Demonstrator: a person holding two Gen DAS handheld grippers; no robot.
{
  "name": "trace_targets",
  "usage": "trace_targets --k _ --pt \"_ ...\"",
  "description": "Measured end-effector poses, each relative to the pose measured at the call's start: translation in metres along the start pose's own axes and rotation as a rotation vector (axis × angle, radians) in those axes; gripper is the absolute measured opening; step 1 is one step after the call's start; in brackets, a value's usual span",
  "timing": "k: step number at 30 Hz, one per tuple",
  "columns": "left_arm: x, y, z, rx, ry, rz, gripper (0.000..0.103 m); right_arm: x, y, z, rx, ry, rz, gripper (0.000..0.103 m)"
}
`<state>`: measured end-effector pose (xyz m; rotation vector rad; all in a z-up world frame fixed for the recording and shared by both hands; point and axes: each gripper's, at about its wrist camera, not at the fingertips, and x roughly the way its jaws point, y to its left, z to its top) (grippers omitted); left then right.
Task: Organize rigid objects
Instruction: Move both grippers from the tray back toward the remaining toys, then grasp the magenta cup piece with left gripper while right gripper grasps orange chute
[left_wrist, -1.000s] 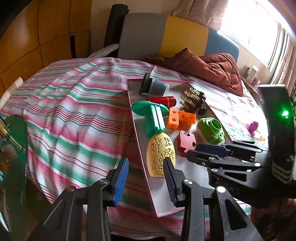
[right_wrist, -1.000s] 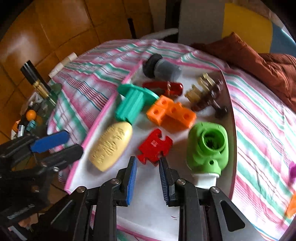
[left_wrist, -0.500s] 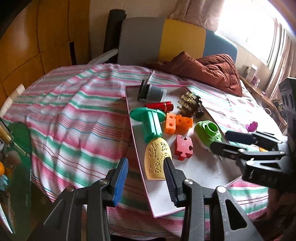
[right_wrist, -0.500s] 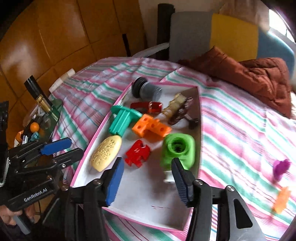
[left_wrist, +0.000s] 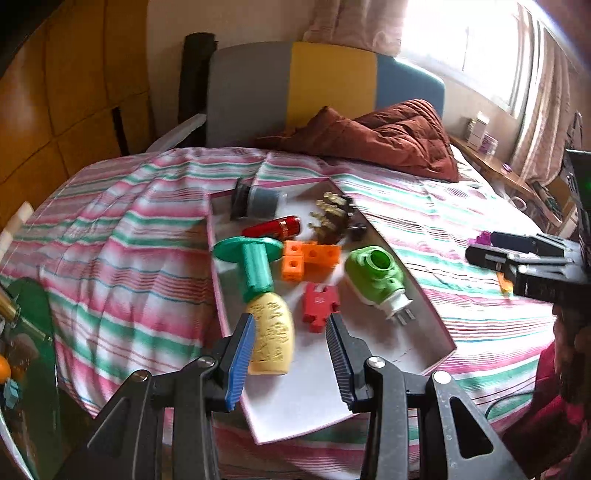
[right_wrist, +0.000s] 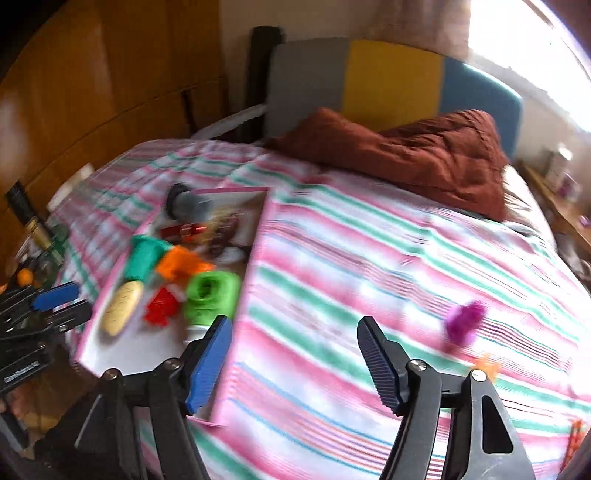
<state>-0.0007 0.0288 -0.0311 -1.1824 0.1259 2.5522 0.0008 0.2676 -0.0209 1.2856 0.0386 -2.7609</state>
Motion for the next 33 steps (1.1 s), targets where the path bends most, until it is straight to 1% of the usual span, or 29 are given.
trace_targets --k 3,10,12,13,14,15,17,21,28,33 --pt "0.002 -0.014 0.004 0.031 -0.002 -0.014 0.04 -0.003 -0.034 -0.001 0.061 -0.001 -0.063 0.077" --pt "0.005 -0.048 0.013 0.104 0.0 -0.042 0.04 -0.006 -0.133 -0.019 0.261 -0.018 -0.249 0.077" --pt "0.007 -0.058 0.017 0.123 0.003 -0.051 0.04 -0.005 -0.164 -0.032 0.361 -0.021 -0.303 0.077" --pt "0.009 -0.064 0.019 0.136 0.003 -0.056 0.04 -0.005 -0.174 -0.036 0.404 -0.02 -0.317 0.077" --pt "0.009 -0.068 0.02 0.143 0.003 -0.059 0.04 -0.006 -0.191 -0.042 0.492 -0.006 -0.339 0.077" --pt "0.011 -0.074 0.022 0.154 0.004 -0.066 0.04 -0.008 -0.199 -0.044 0.534 -0.008 -0.349 0.077" --pt "0.015 -0.088 0.026 0.175 0.005 -0.081 0.04 -0.015 -0.216 -0.05 0.622 -0.031 -0.363 0.077" --pt "0.026 -0.12 0.033 0.224 0.022 -0.122 0.04 -0.02 -0.234 -0.062 0.745 -0.022 -0.346 0.077" --pt "0.05 -0.166 0.045 0.272 0.073 -0.196 0.04 -0.024 -0.248 -0.076 0.867 -0.023 -0.337 0.08" --pt "0.071 -0.198 0.057 0.299 0.105 -0.261 0.04 -0.027 -0.255 -0.081 0.911 -0.033 -0.325 0.08"
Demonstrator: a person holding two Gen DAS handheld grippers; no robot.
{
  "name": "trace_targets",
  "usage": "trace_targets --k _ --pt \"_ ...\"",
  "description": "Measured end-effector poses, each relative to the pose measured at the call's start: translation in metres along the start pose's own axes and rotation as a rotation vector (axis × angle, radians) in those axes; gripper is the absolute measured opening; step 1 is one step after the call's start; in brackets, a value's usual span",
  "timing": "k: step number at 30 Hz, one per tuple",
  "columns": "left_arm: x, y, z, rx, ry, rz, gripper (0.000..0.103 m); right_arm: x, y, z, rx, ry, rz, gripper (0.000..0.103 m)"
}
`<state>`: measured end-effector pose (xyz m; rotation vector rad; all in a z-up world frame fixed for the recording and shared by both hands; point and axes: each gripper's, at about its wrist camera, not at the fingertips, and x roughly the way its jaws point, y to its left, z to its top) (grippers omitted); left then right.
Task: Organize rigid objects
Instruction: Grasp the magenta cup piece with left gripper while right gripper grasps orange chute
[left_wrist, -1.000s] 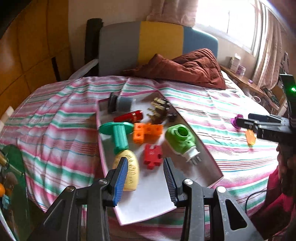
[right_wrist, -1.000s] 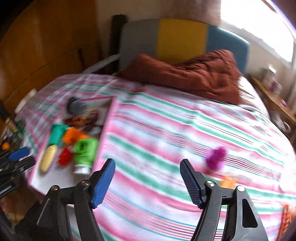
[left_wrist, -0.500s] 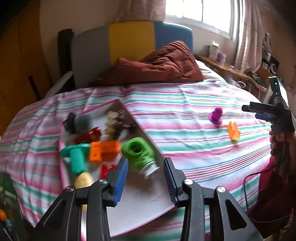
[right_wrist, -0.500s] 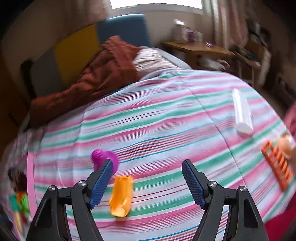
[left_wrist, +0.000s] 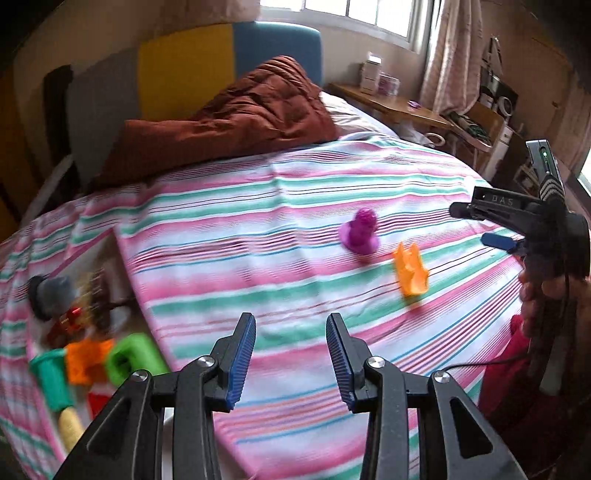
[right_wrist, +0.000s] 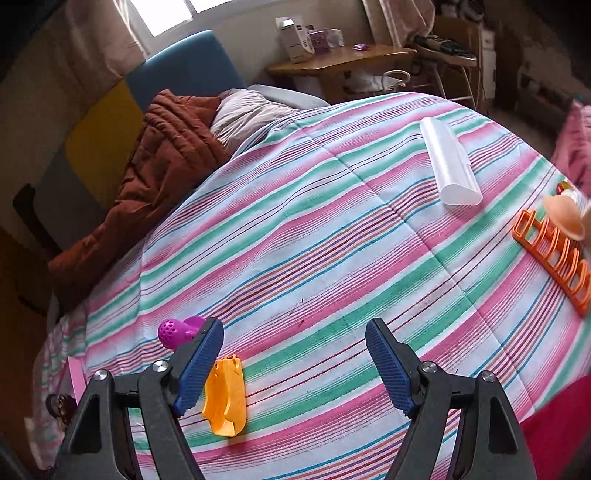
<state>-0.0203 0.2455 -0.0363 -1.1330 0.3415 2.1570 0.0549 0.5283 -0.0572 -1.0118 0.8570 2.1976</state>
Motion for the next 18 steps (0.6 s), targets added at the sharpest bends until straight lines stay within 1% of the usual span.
trace_targets --k 6,9,10,11,13,18 --pt "0.038 -0.025 0.034 0.021 0.033 -0.056 0.04 0.003 -0.003 0.002 0.029 0.019 0.025 0.081" --pt "0.054 -0.037 0.047 0.045 0.042 -0.07 0.042 0.004 -0.003 0.002 0.034 0.025 0.038 0.081" --pt "0.061 -0.042 0.053 0.054 0.045 -0.082 0.047 0.004 -0.002 0.002 0.035 0.028 0.042 0.081" --pt "0.067 -0.045 0.058 0.057 0.047 -0.088 0.055 0.004 -0.002 0.002 0.036 0.03 0.045 0.081" --pt "0.081 -0.053 0.068 0.062 0.058 -0.096 0.064 0.006 -0.002 0.002 0.04 0.034 0.052 0.081" --pt "0.115 -0.065 0.089 0.056 0.075 -0.111 0.065 0.007 -0.007 0.003 0.072 0.036 0.057 0.081"
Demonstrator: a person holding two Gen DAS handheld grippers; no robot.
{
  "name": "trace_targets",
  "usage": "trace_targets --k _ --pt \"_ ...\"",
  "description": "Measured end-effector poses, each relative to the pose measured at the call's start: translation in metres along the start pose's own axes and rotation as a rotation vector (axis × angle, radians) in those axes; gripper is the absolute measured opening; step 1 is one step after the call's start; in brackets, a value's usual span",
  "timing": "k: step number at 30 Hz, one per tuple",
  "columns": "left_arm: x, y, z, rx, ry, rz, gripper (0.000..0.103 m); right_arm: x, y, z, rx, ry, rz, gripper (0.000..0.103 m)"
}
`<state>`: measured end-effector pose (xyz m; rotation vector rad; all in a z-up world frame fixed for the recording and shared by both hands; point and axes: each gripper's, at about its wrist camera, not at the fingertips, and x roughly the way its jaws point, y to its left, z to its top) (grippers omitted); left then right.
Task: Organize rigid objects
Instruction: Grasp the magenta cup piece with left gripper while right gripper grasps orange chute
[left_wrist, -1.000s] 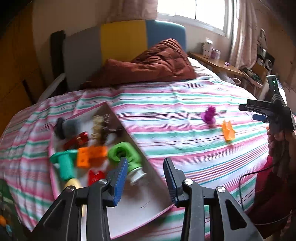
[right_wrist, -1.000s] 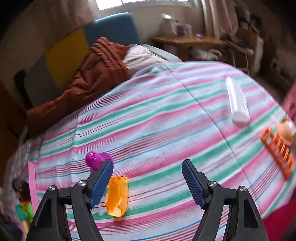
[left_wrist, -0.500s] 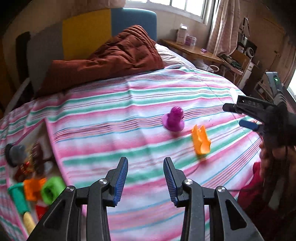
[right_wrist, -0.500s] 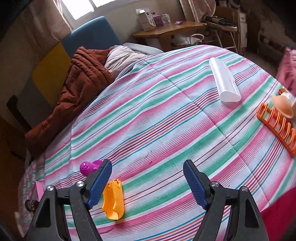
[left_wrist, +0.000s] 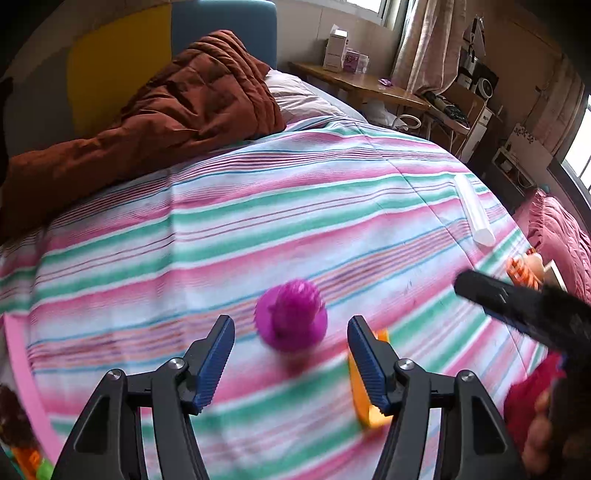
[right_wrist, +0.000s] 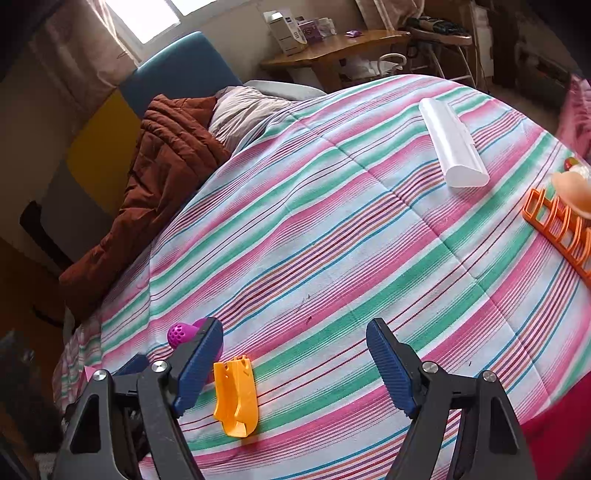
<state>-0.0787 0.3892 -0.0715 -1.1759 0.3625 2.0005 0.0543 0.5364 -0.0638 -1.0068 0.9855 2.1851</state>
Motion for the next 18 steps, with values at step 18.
trace_targets --k 18 --pt "-0.041 0.028 -0.046 -0.067 -0.056 -0.014 0.04 0.02 0.03 -0.025 -0.152 0.109 0.034 0.081"
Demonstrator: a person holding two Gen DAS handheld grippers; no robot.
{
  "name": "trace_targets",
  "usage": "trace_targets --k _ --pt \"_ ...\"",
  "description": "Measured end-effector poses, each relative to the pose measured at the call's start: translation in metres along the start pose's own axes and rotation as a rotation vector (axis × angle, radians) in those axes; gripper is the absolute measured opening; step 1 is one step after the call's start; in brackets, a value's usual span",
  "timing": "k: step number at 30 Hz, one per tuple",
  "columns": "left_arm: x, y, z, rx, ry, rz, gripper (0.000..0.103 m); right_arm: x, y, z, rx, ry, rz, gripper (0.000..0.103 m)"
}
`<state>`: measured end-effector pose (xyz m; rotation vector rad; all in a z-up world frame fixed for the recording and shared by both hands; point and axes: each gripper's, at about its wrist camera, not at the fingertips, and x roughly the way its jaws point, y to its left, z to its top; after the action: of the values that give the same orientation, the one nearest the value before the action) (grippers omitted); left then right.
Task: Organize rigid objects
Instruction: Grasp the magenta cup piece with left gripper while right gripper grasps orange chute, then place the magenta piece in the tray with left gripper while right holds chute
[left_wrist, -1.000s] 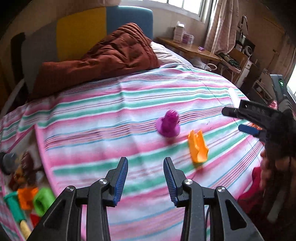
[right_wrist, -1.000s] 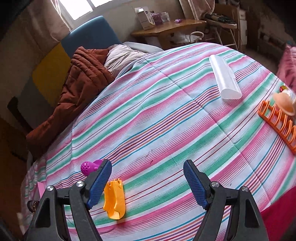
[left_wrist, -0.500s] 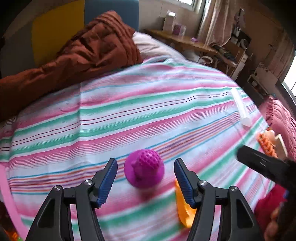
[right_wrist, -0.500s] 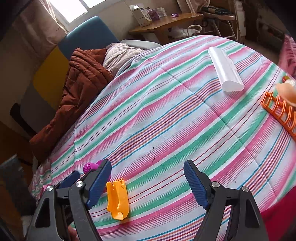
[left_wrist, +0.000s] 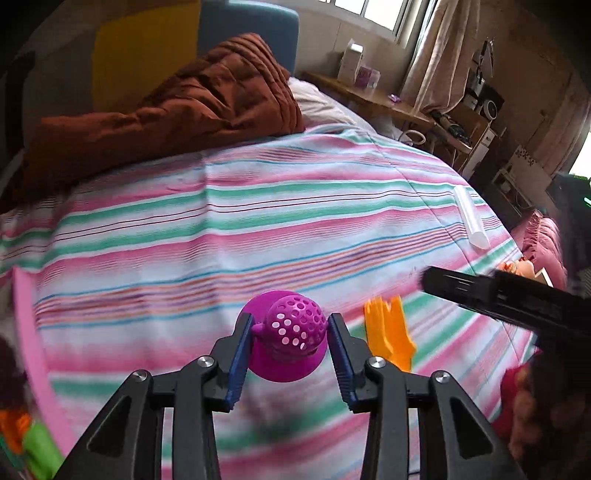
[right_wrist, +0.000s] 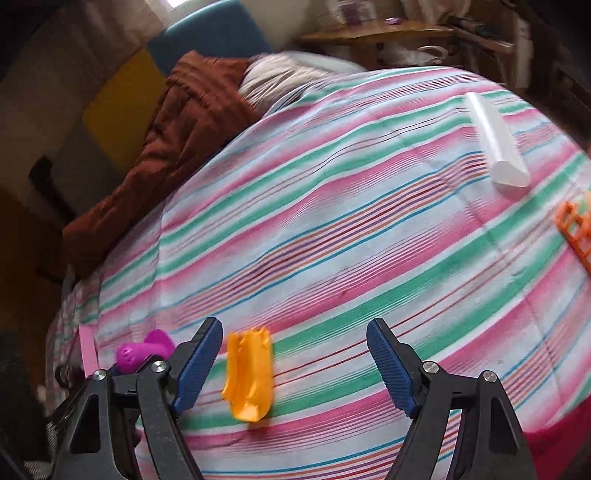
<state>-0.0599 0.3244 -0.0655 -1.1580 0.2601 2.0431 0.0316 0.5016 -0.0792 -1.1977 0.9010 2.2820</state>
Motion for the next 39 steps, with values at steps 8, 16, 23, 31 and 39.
trace_targets --k 8,16,23,31,39 --pt "-0.053 0.01 -0.03 -0.026 -0.058 0.001 0.04 0.021 0.033 -0.014 -0.199 0.067 -0.039 0.081" --pt "-0.092 0.02 -0.053 -0.037 -0.109 0.017 0.04 0.039 0.039 -0.023 -0.283 0.122 -0.095 0.075" --pt "-0.122 0.038 -0.071 -0.064 -0.145 0.061 0.04 0.038 0.051 -0.032 -0.41 0.122 -0.126 0.026" --pt "-0.153 0.073 -0.096 -0.13 -0.167 0.149 0.04 0.043 0.049 -0.03 -0.405 0.135 -0.12 0.027" --pt "-0.163 0.1 -0.117 -0.188 -0.151 0.177 0.04 0.044 0.055 -0.036 -0.464 0.117 -0.152 0.027"
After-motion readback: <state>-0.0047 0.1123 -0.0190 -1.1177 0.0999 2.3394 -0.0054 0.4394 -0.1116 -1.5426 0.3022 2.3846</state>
